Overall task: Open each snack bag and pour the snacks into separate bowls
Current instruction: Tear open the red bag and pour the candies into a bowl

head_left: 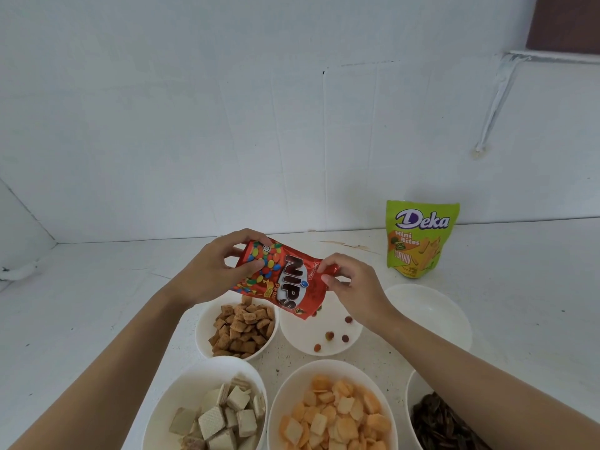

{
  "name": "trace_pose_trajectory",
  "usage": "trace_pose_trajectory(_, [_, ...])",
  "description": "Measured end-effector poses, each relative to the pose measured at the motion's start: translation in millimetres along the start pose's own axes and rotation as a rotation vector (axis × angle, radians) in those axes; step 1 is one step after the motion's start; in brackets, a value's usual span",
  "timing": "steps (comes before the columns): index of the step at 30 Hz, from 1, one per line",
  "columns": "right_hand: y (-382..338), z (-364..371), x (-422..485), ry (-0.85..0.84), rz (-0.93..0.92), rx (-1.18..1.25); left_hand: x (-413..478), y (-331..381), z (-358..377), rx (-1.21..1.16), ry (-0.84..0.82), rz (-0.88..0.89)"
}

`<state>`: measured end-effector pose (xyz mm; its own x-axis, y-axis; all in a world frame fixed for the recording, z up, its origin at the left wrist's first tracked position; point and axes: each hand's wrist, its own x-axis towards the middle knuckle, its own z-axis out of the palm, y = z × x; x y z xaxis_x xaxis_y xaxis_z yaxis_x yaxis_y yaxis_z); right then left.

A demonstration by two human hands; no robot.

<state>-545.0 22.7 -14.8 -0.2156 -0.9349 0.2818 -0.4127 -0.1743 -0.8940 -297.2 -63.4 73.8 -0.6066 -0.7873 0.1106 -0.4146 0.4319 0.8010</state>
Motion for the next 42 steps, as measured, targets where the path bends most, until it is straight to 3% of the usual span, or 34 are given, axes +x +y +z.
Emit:
trace_pose_trajectory(11, [-2, 0, 2, 0.055, -0.022, -0.058, 5, 6, 4, -0.022, 0.013, 0.033])
trace_pose_trajectory(21, [-5, 4, -1, 0.0, 0.009, -0.042, 5, 6, 3, -0.025, 0.016, 0.045])
trace_pose_trajectory(25, [-6, 1, 2, 0.089, -0.001, -0.014, 6, 7, 4, -0.044, 0.03, 0.038])
trace_pose_trajectory(28, [-1, 2, 2, 0.013, 0.037, -0.018, 6, 7, 5, -0.035, 0.022, 0.035])
trace_pose_trajectory(39, [-1, 1, 0, 0.082, 0.053, 0.004, 11, 11, 6, -0.041, -0.014, 0.073])
trace_pose_trajectory(42, [0, 1, 0, -0.011, 0.088, -0.009, 12, 9, 6, -0.021, -0.024, 0.084])
